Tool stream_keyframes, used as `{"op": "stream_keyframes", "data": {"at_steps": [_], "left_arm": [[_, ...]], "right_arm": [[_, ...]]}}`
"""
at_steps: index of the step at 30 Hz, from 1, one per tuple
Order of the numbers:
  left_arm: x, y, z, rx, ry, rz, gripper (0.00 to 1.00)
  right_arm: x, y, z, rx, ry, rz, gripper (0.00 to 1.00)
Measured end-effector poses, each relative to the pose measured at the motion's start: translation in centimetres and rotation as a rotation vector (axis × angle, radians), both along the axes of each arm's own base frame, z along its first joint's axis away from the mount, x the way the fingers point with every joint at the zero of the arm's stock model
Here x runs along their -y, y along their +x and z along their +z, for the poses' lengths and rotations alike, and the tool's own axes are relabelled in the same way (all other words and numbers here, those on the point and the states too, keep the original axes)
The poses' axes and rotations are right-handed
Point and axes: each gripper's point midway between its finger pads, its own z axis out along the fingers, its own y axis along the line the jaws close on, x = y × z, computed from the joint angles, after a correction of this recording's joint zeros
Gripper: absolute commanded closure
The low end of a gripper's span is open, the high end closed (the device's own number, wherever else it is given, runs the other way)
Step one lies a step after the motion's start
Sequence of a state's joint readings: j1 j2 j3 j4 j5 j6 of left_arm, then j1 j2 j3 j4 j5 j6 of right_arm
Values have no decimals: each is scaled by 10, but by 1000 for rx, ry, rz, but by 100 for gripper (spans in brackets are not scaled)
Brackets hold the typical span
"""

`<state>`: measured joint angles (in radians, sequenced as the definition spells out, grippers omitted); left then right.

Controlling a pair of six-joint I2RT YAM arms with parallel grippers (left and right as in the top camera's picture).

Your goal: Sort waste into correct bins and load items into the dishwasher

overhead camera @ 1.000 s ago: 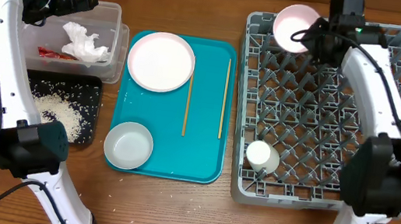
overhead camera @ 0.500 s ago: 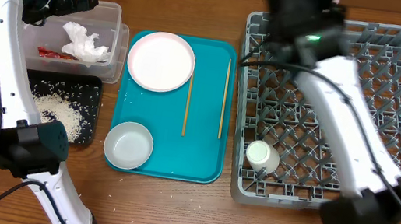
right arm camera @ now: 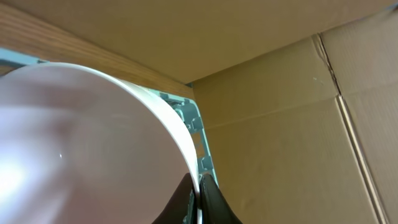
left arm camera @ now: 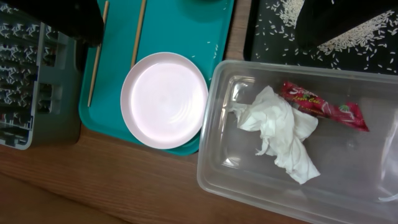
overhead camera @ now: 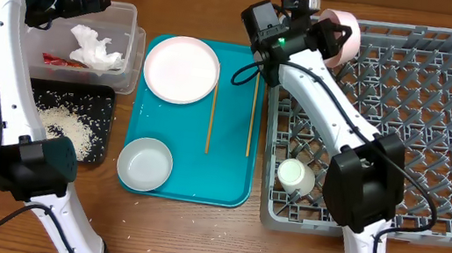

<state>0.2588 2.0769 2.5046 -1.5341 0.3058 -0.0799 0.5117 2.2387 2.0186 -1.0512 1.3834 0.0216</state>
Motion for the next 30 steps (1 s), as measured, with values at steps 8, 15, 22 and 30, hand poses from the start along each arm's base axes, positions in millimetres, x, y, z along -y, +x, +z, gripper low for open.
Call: {"op": "stream_keyframes", "data": {"at_steps": [8,15,22,30], "left_arm": [[0,0,0,0,0,0,0],[0,0,0,0,0,0,0],[0,0,0,0,0,0,0],[0,0,0,0,0,0,0]], "right_arm": [[-4,2,-17,-51,28,19,96],[-5,3,-24,-80,30,28,96],[-14,2,-28,-90,19,46,96],[-27,1,-29,-88,7,67,89]]}}
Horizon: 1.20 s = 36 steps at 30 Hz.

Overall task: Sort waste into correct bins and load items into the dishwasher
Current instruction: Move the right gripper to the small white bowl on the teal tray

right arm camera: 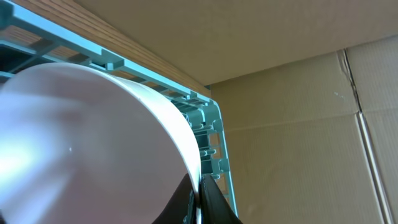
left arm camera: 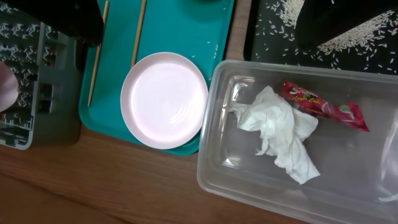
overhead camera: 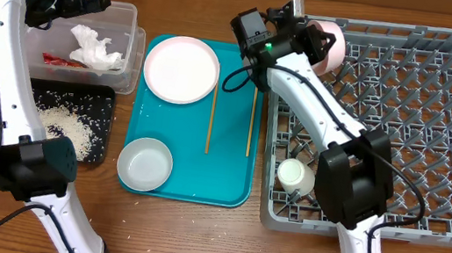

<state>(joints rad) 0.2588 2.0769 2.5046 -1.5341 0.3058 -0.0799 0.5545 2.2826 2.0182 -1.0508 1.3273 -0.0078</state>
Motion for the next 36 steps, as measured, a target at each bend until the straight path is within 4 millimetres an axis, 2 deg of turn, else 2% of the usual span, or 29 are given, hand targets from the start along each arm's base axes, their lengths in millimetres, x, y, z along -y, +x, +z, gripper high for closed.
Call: {"op": "stream_keyframes", "data": {"at_steps": [1,2,3,6,8,10,16,20,22,24,27,29,31,32,33,35,36], "left_arm": [[0,0,0,0,0,0,0],[0,0,0,0,0,0,0],[0,0,0,0,0,0,0],[0,0,0,0,0,0,0],[0,0,0,0,0,0,0],[0,0,0,0,0,0,0],[0,0,0,0,0,0,0],[0,0,0,0,0,0,0],[0,0,0,0,0,0,0],[0,0,0,0,0,0,0],[0,0,0,0,0,0,0],[0,0,0,0,0,0,0],[0,0,0,0,0,0,0],[0,0,0,0,0,0,0],[0,0,0,0,0,0,0],[0,0,0,0,0,0,0],[0,0,0,0,0,0,0]], "right_arm": [[-3,-1,0,-3,1,7,69],[-8,-2,-1,-6,5,18,63],[-13,-2,-2,-7,7,28,54],[-28,-7,-3,-17,6,63,47],[-39,-10,-4,-18,10,85,37],[-51,-14,-4,-23,5,112,32],[-73,-20,-8,-33,27,160,14],[-91,-21,-27,-99,194,214,12],[-105,-25,-33,-143,332,252,0],[-124,-36,-34,-220,510,308,0],[-176,-74,-22,-406,884,453,0],[-213,-97,-10,-513,1107,548,9],[-236,-111,-7,-580,1240,588,19],[-247,-119,-8,-618,1305,600,21],[-255,-125,-14,-645,1359,587,29],[-263,-133,-27,-681,1410,554,37],[-267,-148,-55,-737,1455,462,38]]}}
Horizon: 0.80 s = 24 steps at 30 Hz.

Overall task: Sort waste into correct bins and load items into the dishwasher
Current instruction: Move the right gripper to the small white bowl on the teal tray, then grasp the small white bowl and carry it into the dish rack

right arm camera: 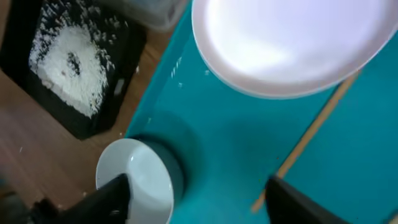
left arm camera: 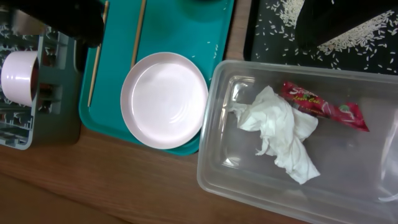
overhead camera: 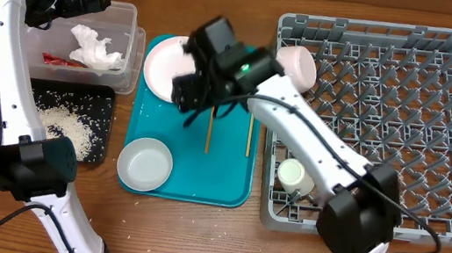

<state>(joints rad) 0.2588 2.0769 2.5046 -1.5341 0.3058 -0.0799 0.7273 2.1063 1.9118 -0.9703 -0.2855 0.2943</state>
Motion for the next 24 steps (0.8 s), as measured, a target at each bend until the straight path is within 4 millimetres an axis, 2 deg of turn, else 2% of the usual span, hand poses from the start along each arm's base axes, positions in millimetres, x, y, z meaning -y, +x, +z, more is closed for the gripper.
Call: {"op": "stream_keyframes", "data": {"at_steps": [1,4,5,9,12,15,17,24], "left_arm": [[0,0,0,0,0,0,0],[0,0,0,0,0,0,0],[0,0,0,0,0,0,0],[0,0,0,0,0,0,0],[0,0,0,0,0,0,0],[0,0,0,0,0,0,0],[0,0,0,0,0,0,0],[0,0,0,0,0,0,0]], "right_arm": [[-2,-11,-22,-59,-19,-27,39],[-4,-38,-60,-158,-85,-61,41],[-9,-54,-75,-192,-121,-68,41],[-24,-75,-82,-172,-161,-75,50],[-27,-81,-86,-165,-183,-97,63],[-23,-76,-97,-181,-205,-129,87],[-21,-75,-101,-189,-212,-142,94],[-15,-78,-104,-206,-240,-149,96]]}}
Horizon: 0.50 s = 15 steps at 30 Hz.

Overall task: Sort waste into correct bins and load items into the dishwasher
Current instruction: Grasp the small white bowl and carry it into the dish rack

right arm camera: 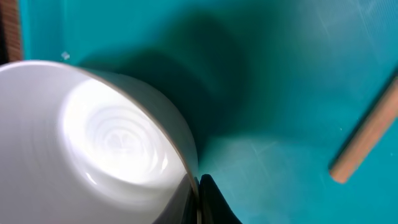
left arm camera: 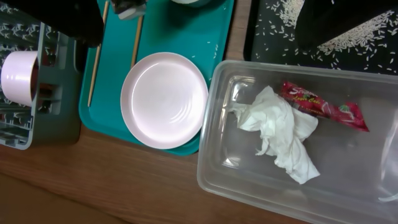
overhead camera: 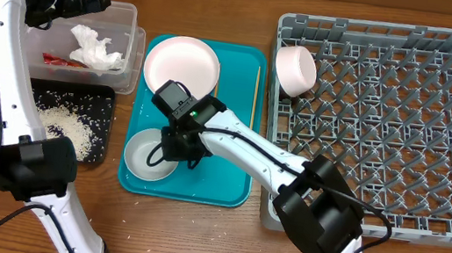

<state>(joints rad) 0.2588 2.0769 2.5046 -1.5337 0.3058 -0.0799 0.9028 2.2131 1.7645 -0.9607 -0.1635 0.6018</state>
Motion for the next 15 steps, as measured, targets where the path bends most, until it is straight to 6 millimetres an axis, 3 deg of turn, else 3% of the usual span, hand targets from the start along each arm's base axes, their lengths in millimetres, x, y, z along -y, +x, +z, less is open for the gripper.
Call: {"op": "stream_keyframes", "data": {"at_steps": [3,5,7,8,11,12,15], "left_arm": [[0,0,0,0,0,0,0],[0,0,0,0,0,0,0],[0,0,0,0,0,0,0],[0,0,0,0,0,0,0],[0,0,0,0,0,0,0],[0,0,0,0,0,0,0],[0,0,0,0,0,0,0]], "right_arm": [[14,-1,7,-8,-68,-11,96],[30,15,28,41,-135,-43,96],[57,49,70,160,-196,-115,96],[77,71,102,255,-221,-171,96],[133,103,174,463,-315,-293,96],[165,111,211,578,-372,-358,96],[217,103,255,714,-564,-402,96]]}}
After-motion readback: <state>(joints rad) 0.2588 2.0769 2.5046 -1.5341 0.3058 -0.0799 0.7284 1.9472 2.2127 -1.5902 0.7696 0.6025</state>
